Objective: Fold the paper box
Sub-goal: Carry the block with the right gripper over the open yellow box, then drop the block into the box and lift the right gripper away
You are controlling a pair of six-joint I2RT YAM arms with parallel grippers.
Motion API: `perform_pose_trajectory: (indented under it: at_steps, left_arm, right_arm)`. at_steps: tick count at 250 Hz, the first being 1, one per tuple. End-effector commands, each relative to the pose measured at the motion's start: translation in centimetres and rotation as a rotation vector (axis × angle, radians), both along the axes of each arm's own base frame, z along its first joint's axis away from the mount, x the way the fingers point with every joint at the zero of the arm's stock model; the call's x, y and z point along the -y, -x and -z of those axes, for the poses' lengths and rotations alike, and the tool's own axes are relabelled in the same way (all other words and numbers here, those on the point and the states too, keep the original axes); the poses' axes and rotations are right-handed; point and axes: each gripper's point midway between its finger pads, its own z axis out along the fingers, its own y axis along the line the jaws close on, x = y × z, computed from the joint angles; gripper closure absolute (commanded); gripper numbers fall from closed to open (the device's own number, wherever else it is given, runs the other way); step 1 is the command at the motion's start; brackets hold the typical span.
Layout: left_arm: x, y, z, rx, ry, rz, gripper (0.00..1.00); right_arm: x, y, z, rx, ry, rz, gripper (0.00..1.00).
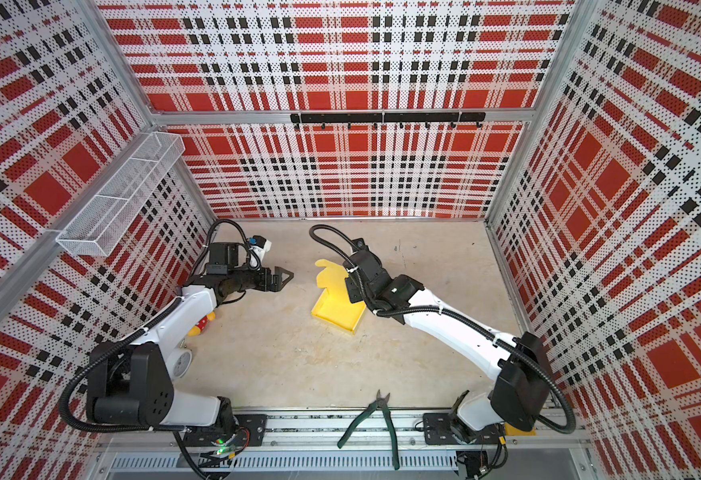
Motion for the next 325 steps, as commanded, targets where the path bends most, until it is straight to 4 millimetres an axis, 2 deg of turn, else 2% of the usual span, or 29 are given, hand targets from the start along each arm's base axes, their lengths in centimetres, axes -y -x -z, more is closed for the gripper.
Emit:
perform_pose_trajectory:
  at_steps: [1, 33, 52, 104, 185, 231, 267, 325]
  left_arm:
    - [-0.3, -0.6, -0.6, 0.017, 0.008, -0.012, 0.00]
    - [-0.2, -0.4, -0.9, 0.025, 0.013, 0.001, 0.00]
    - [-0.4, -0.5, -0.8, 0.025, 0.007, -0.007, 0.00]
    - [-0.3, -0.4, -0.6, 0.020, 0.018, -0.003, 0.00]
    - [-0.6, -1.2, -0.1, -0.010, 0.025, -0.020, 0.01]
    - [-0.6, -1.0, 0.0, -0.009, 0.026, -0.015, 0.01]
    - [-0.6, -1.0, 0.3, -0.014, 0.023, -0.015, 0.01]
    - [-0.9, -1.0, 0.2, -0.011, 0.017, -0.019, 0.01]
  right_arm:
    - [-3.9, -0.7, 0.5, 0.003, -0.046, -0.115, 0.72]
    - [-6.6, -0.5, 3.4, -0.058, -0.082, -0.177, 0.73]
    - [-7.4, -0.6, 5.2, -0.097, -0.076, -0.193, 0.74]
    - [-8.1, -0.4, 9.4, -0.165, -0.044, -0.215, 0.74]
    - [-8.0, -0.1, 15.2, -0.253, 0.036, -0.218, 0.74]
    - [-7.7, 0.1, 17.5, -0.290, 0.068, -0.215, 0.73]
    - [-7.7, 0.4, 18.3, -0.300, 0.060, -0.223, 0.70]
    - [-7.4, 0.2, 18.4, -0.294, 0.091, -0.220, 0.55]
